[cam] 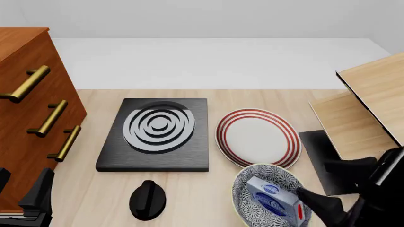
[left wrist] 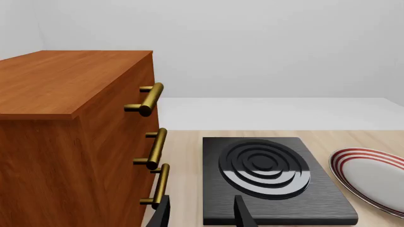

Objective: Pick up the cream cheese and put it in the bowl.

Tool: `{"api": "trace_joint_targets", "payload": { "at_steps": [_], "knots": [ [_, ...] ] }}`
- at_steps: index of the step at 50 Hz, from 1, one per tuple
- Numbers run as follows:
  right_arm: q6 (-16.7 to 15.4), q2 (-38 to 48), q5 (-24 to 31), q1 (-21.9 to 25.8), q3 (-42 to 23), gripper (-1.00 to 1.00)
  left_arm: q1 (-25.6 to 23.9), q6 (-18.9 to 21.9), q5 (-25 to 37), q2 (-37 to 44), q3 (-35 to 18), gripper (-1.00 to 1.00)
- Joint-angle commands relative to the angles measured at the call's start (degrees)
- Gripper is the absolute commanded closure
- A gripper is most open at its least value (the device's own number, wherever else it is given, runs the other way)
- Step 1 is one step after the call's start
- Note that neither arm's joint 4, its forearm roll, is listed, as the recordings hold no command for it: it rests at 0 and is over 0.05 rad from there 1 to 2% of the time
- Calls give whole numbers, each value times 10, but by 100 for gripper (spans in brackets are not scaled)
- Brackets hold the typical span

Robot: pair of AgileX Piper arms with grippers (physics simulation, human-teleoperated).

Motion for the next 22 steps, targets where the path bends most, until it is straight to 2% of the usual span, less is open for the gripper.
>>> {"api": "trace_joint_targets", "payload": {
  "at_steps": [1, 19, 22],
  "knots": [
    [27, -53, 37, 9, -62, -100, 0, 0, 0, 0, 0, -100],
    [40, -144, 83, 15, -104, -100, 0, 0, 0, 0, 0, -100],
    [55, -168, 91, 14, -107, -100, 0, 0, 0, 0, 0, -100]
  ]
}}
